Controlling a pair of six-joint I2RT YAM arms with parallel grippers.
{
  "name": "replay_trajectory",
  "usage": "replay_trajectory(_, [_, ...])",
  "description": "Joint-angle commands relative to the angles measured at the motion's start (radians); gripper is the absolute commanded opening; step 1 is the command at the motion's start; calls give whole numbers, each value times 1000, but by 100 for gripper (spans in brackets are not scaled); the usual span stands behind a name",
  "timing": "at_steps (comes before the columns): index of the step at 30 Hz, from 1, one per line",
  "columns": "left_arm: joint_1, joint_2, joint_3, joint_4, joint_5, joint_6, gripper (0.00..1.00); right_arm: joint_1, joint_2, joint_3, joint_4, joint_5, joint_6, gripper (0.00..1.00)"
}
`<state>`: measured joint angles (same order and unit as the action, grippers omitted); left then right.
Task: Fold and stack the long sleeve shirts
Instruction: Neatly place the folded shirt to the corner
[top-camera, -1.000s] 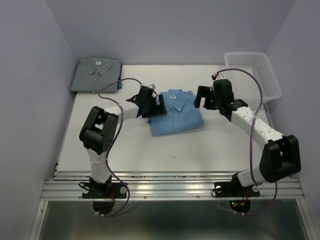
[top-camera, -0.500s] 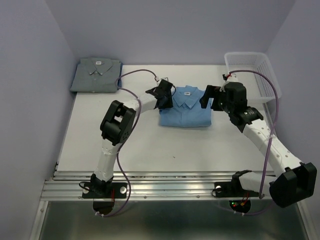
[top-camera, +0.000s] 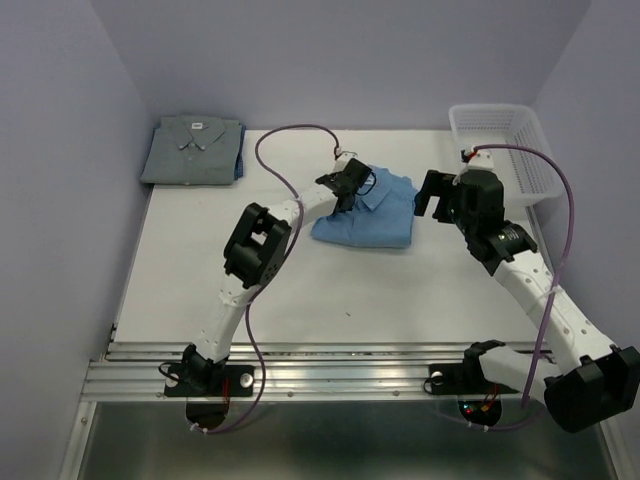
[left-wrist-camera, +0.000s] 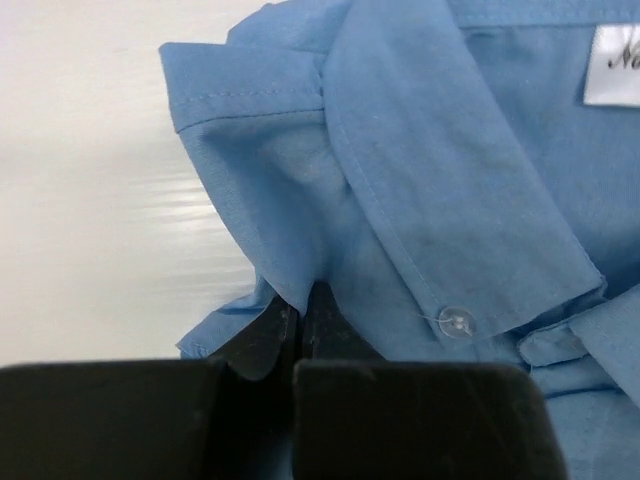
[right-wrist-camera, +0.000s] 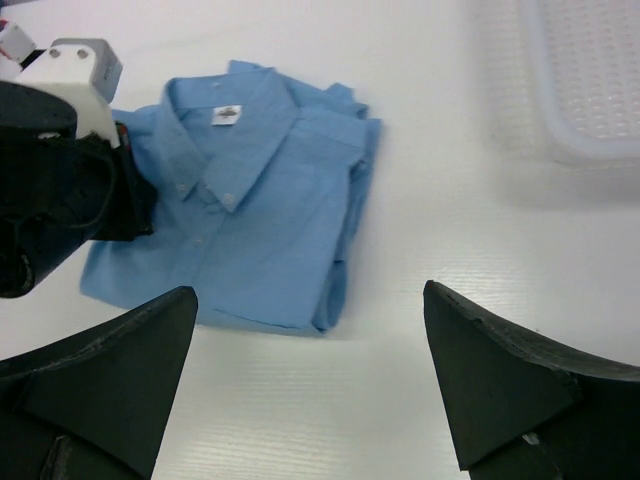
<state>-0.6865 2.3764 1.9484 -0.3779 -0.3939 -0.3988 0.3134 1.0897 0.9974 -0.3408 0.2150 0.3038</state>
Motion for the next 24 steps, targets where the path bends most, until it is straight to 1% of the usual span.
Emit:
replay_trajectory(1, [33,-170,-95,35,-359,315,0,-5,-31,-13,19,92,-25,100])
replay_trajectory(2, [60,-234,-114,71,-381,371,0,-5,-28,-13,19,95,-26,100])
replay_trajectory(3, [77,-265,-146,142,-376,482,0,-5,-24,-16,20,107,-31,100])
replay_trajectory(5, [119,-349,-170,210,-370,570,0,-5,-17,-16,19,125,-37,100])
replay_trajectory(6, [167,-371,-167,255,-365,637,0,-5,-16,-14,20,136,-43,100])
replay_trajectory(8, [220,-404,-135,261,-349,687,0,-5,-10,-10,20,178,-46,100])
replay_trajectory(9, [273,-405,-91,258,-339,708,0,-5,-7,-8,20,190,-46,100])
replay_trajectory(10, [301,-404,-71,258,-338,753,0,-5,-7,-6,20,196,-48,100])
replay_trajectory(11, [329,-404,-57,267,-307,781,0,-5,-10,-6,19,195,-48,100])
replay_trajectory(12, [381,-402,-39,292,-293,807,0,-5,-13,-8,20,190,-49,100])
replay_trajectory(13, [405,-399,-33,309,-275,834,0,-5,-16,-9,20,190,-51,100])
replay_trajectory(14, [427,-388,-26,345,-254,894,0,-5,-20,-11,20,193,-54,100])
replay_trajectory(15, [447,-381,-17,346,-247,925,0,-5,-22,-13,22,196,-54,100])
replay_trajectory(16, [488,-362,3,382,-238,951,0,-5,-25,-14,25,202,-57,100])
replay_trajectory(17, [513,-355,15,416,-193,974,0,-5,-25,-14,26,205,-61,100])
replay_trajectory(18, [537,-344,30,433,-165,970,0,-5,-21,-11,32,210,-71,100])
replay_trajectory(19, [589,-310,94,429,-127,951,0,-5,-17,-9,33,225,-77,100])
replay_trajectory(20, [616,-287,134,425,-52,928,0,-5,-13,-9,33,236,-81,100])
replay_trajectory(21, [639,-260,174,422,-36,896,0,-5,-8,-8,33,248,-91,100])
replay_trajectory(22, [657,-228,249,433,-28,887,0,-5,4,-5,36,263,-97,100])
replay_trajectory(23, [679,-183,267,451,-16,879,0,-5,12,-5,37,267,-104,100])
replay_trajectory(24, [712,-174,264,494,-7,833,0,-5,22,3,37,270,-121,100])
